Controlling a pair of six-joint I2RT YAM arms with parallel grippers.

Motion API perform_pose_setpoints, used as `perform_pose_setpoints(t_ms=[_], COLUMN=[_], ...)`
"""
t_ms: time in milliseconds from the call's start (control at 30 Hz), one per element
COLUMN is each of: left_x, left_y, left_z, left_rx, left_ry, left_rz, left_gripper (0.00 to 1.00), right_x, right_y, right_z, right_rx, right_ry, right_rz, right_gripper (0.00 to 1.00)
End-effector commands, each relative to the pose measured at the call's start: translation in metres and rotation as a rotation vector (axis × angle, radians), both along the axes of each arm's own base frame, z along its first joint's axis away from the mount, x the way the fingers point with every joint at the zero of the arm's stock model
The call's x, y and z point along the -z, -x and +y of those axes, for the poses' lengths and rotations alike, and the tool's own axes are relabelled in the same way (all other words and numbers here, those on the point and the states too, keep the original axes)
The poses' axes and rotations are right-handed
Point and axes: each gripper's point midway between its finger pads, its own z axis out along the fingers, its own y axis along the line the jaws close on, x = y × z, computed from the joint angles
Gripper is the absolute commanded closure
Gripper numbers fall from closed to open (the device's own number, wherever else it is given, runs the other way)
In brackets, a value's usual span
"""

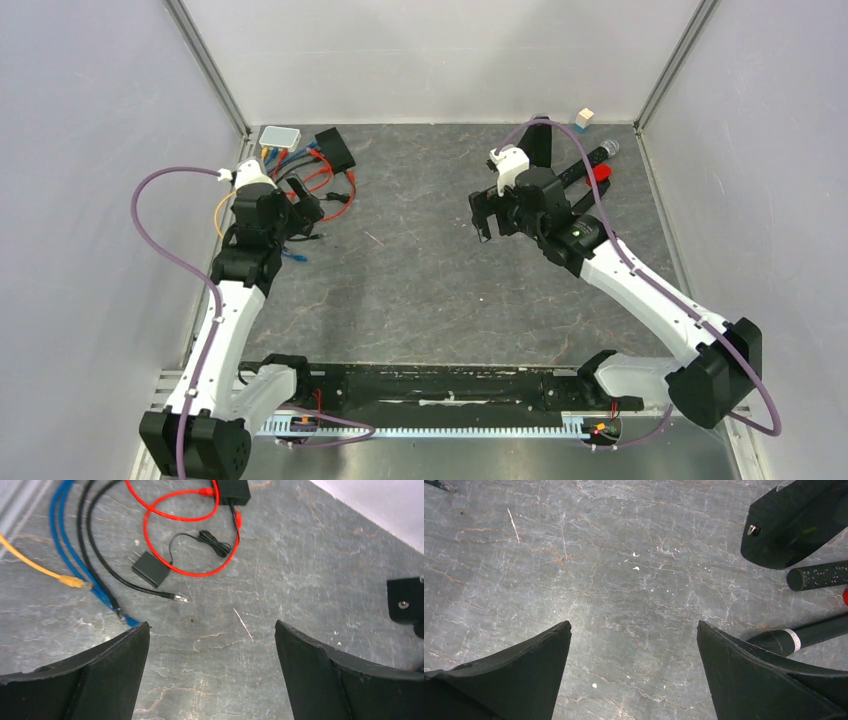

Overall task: Pull the plug from the switch port
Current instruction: Move the switch port to the center of the board.

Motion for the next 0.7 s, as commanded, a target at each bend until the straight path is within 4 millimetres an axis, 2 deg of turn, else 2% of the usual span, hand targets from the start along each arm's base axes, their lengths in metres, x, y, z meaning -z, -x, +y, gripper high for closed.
perform_pose_setpoints(t_ms=[0, 200, 333, 433, 667], left_x=[-0.031, -0.02, -0.012, -0.008, -0.002], left_y=[0.006, 0.017, 0.024, 0.03, 0.041], left_z=[0.02, -0.006, -0.007, 0.003, 0.007], left_rx=[-0.135, 0.048, 0.076, 0.048, 0.03], left_ry=[0.004, 0.014, -0.011, -0.063, -0.062], left_rz=[-0.059, -0.011, 0.016, 0.047, 0.029], left_gripper=[0.0, 0.0, 0.0, 0.0, 0.0], right_x=[-0.03, 0.002, 0.017, 0.028, 0.053], right_y=[-0.014, -0.022, -0.04, -0.05, -0.071], right_z=[0.022, 0.071, 0.107, 0.145, 0.218], right_rx=[0.028, 0.017, 0.031, -0.024, -0.087], right_ry=[-0.076, 0.003, 0.005, -0.029, -0.109], right_rz=[-0.077, -0.025, 0.004, 0.031, 0.068], right_gripper=[0.02, 0.02, 0.02, 0.02, 0.01])
